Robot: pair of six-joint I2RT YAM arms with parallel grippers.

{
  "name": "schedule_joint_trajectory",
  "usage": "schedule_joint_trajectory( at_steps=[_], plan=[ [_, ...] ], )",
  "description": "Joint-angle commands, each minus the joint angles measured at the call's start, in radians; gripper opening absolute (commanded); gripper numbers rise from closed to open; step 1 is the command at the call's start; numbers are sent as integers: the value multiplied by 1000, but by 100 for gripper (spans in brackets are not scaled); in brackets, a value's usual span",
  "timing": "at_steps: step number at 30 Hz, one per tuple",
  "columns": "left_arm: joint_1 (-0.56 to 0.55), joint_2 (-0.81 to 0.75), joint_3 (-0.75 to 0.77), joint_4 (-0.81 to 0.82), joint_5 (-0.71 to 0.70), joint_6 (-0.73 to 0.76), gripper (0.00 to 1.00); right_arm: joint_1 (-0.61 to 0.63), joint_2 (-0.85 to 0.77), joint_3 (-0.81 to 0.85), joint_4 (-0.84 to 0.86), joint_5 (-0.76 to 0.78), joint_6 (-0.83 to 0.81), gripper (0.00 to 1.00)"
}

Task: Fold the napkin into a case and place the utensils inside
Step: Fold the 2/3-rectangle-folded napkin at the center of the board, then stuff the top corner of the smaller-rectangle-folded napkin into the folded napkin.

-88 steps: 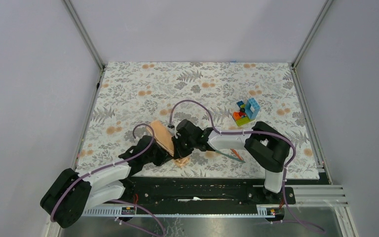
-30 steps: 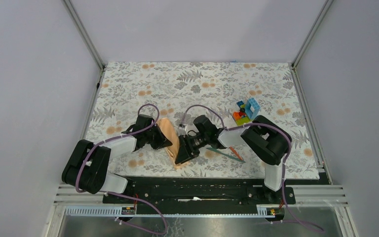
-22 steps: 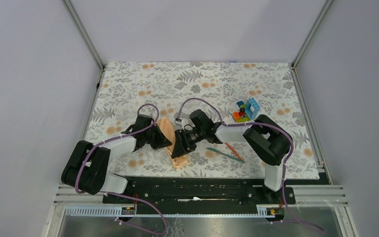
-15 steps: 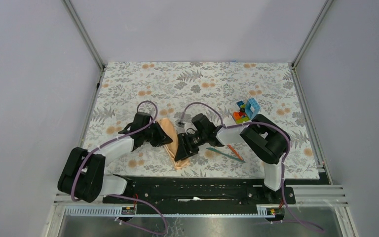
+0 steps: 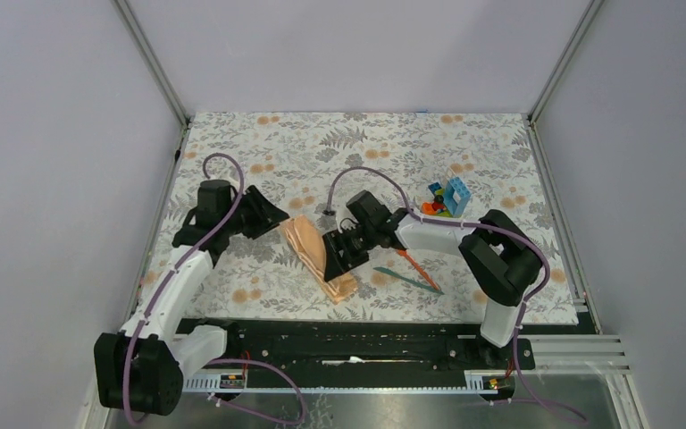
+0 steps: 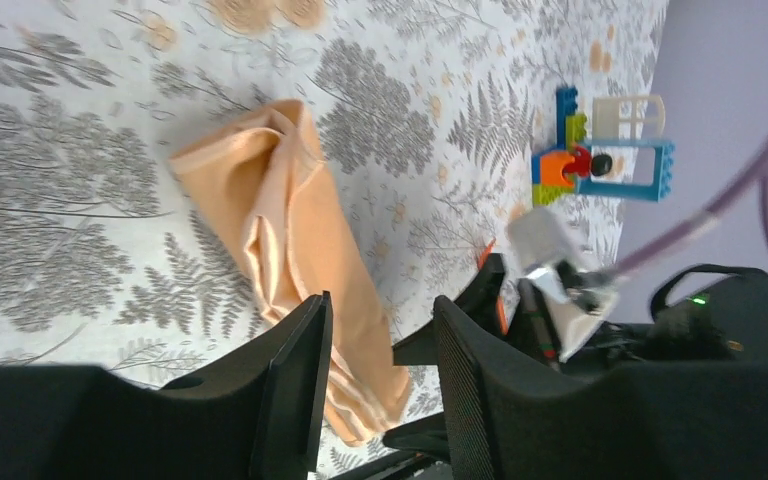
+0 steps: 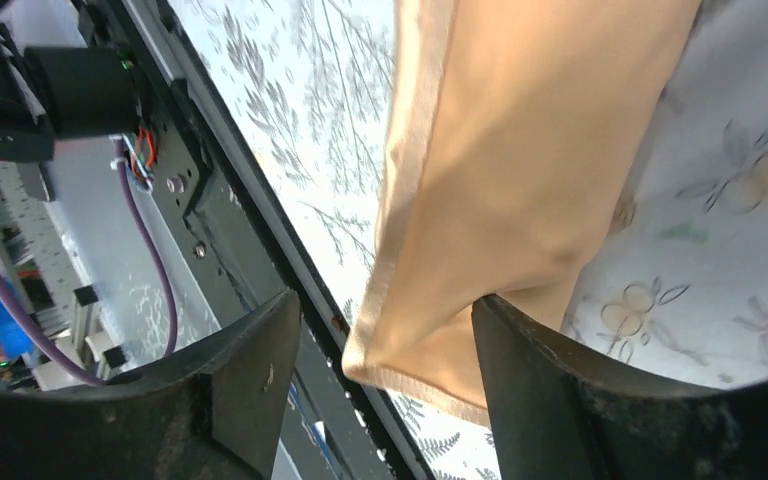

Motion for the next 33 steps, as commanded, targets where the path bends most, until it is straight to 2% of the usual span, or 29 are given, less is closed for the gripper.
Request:
schedule_joint_trajectory(
  at_steps=[1,10,13,18,22,29,33],
  plan=[
    [83,-37,68,-127,-8,91,47,-5,-20,155,-68,90,-64,71],
    [153,-80,7,-131,60,93,48,77,146,383,49,462,-63,70],
    [154,-90,-17,-121,78,86,48,91,207,445,53,493,-74,69],
    [169,-94,-46,-106,99,80,48,92,265,475,108,489,-104,76],
    [179,-94,-58,-98,106,81,48,114,291,490,124,509,-137,76],
    [184,-94,-76,-80,112,71,47,136,338,557,85,621,-156,66],
    [186,-92,-94,-62,125,61,47,141,355,577,48,637,-154,64]
  ],
)
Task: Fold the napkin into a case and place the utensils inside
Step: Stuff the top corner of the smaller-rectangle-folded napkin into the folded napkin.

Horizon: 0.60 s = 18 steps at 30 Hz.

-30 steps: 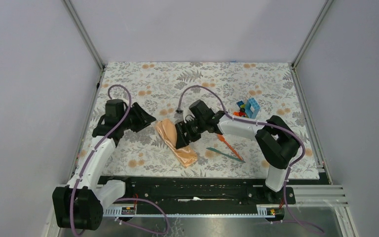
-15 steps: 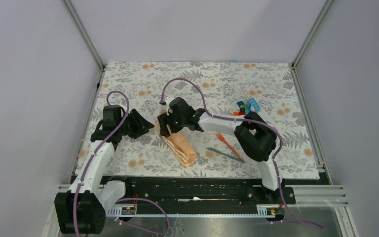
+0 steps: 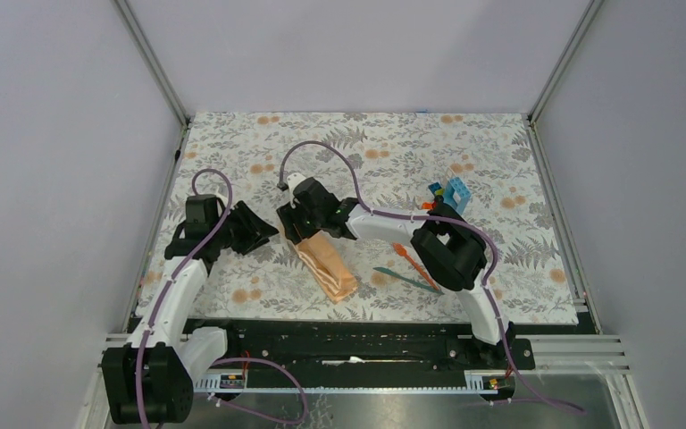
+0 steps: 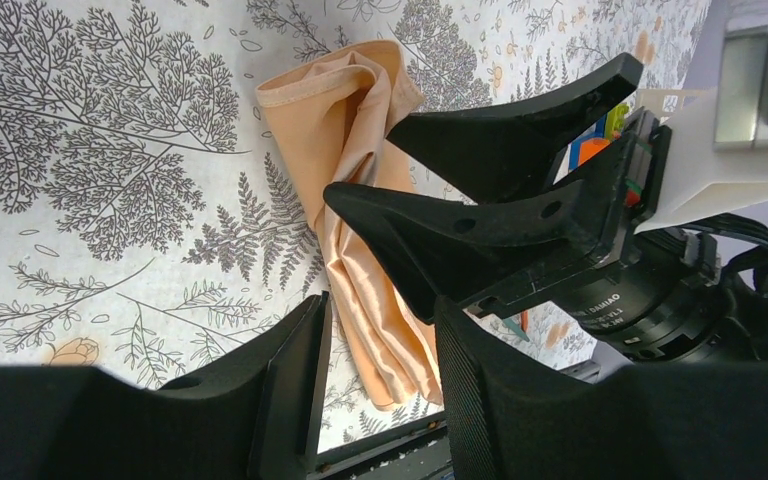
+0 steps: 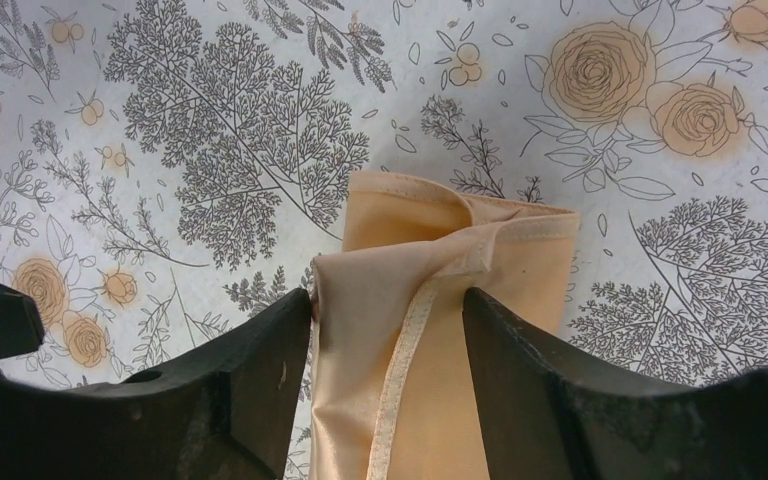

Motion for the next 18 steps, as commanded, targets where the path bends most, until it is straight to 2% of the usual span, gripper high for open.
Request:
schedule_joint_trajectory(
  at_steps=[1,6,7,10,14,18],
  plan=[
    [9,-14,-22,62,39,-9,47,8,28,60,-21,58,-18,62],
    [9,-2,-23,56,25,-2,47,9,40,73,-29,58,-8,51],
    [9,0,-23,52,19,3,47,9,40,73,-29,58,-5,46],
    [9,24,-15,36,1,14,46,9,32,75,-29,58,12,20],
    [6,96,1,22,-29,28,43,8,4,72,-25,58,44,1],
    [-55,171,41,21,-126,38,40,7,-29,74,-45,83,78,0]
  ],
)
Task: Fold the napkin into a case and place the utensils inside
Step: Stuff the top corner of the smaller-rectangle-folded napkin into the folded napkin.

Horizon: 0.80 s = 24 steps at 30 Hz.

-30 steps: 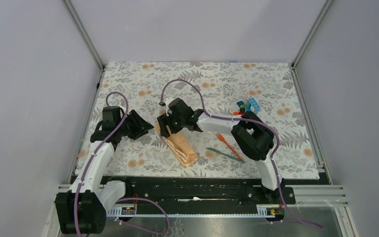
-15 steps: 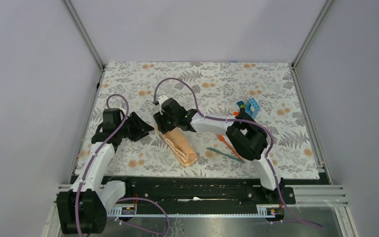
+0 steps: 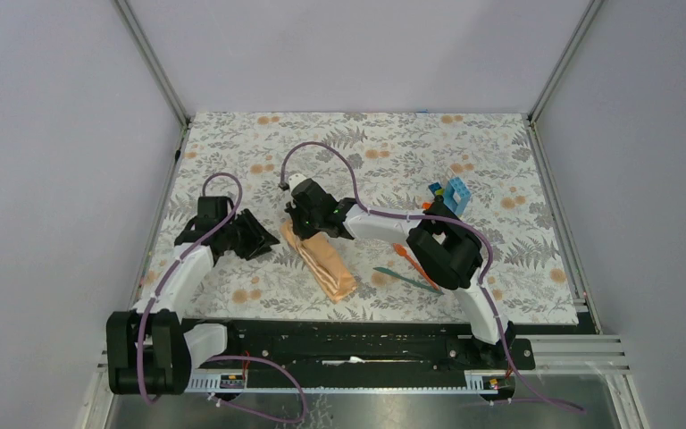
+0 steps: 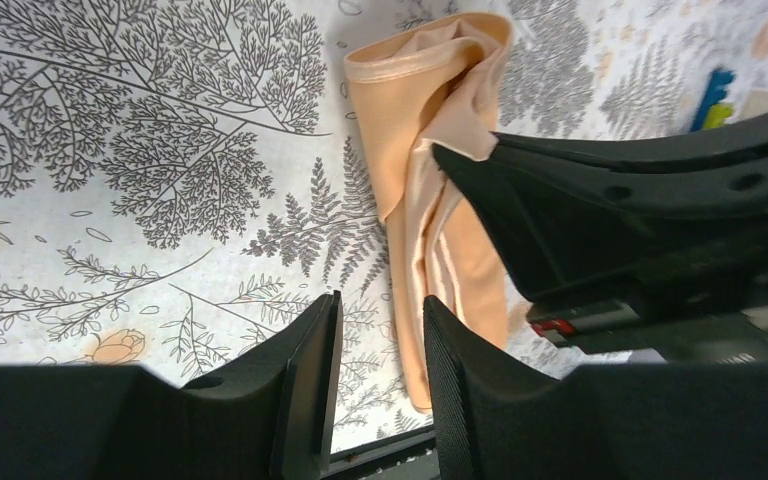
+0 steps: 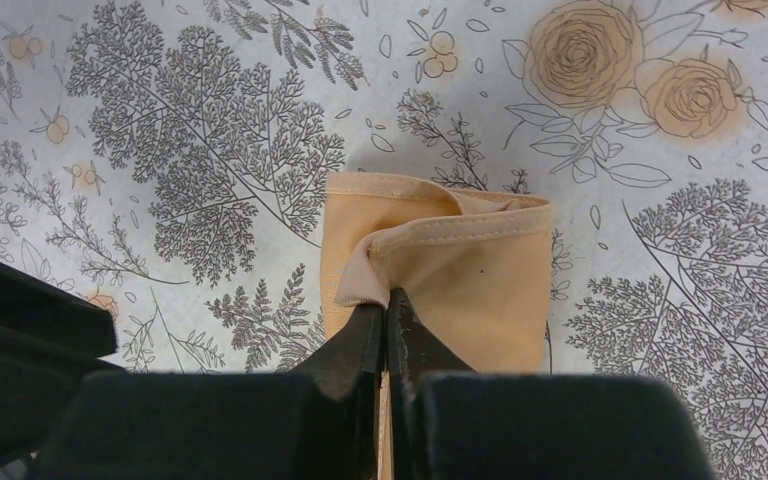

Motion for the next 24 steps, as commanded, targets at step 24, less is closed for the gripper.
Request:
schedule_joint_trajectory(
  at_steps=[24],
  plan=[
    [-403,317,271,-17,-626,32,20,-45,-168,-40,2,-12,174,0]
  ],
)
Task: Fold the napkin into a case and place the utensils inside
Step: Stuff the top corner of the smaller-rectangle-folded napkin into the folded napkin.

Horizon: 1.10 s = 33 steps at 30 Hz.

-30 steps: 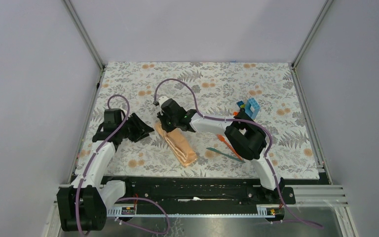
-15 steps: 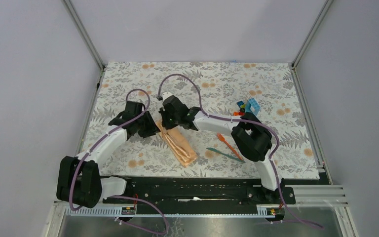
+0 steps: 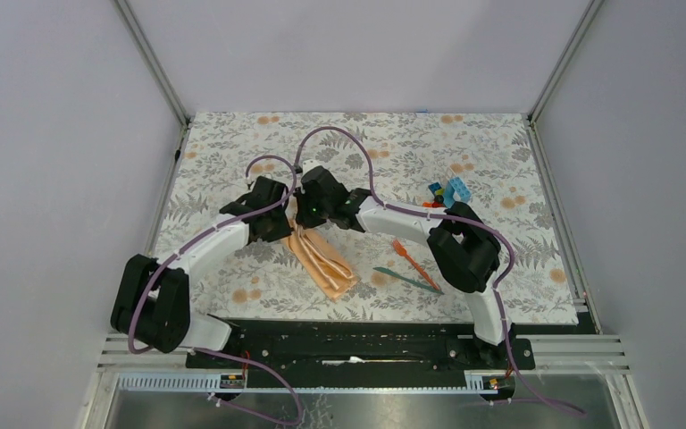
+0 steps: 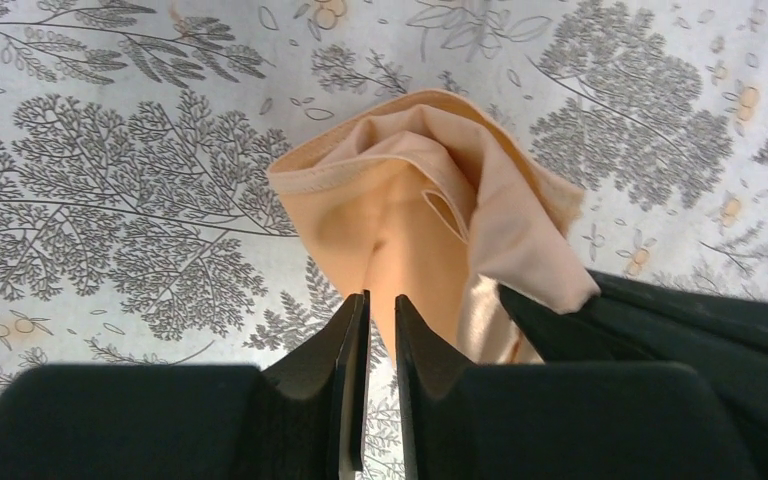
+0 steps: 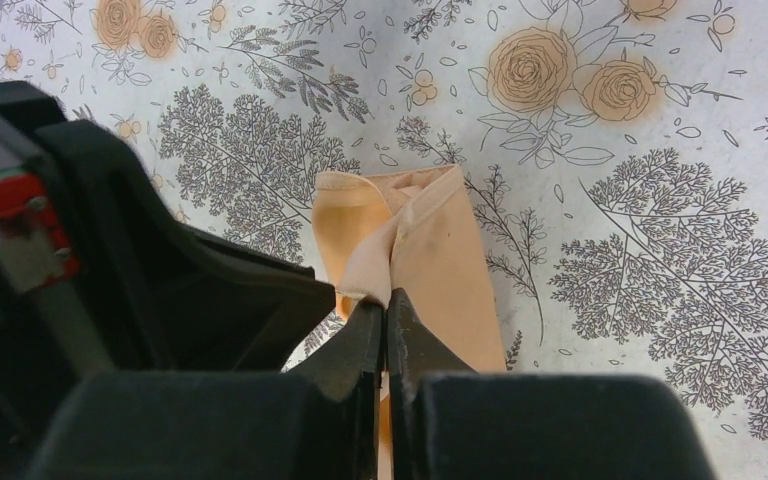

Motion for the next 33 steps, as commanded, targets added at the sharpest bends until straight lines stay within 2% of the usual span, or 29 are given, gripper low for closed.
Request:
schedule_joint_trajectory(
  at_steps=[1,5,22,26,31,33],
  plan=[
    [-4,48,47,15,-81,9,20,-8,-48,-5,31,-17,9,0],
    [-15,93,64,25,-100,21,23,-9,-42,-5,33,-25,9,0],
    [-59,198,108,28,-209,44,28,-9,-32,-11,47,-54,12,0],
    [-59,210,105,44,-201,51,20,-8,-29,-11,49,-61,12,0],
    [-60,184,89,71,-178,64,1,-9,-28,-19,57,-72,15,0],
    [-59,154,68,109,-142,74,0,-8,-23,-26,76,-95,26,0]
  ],
)
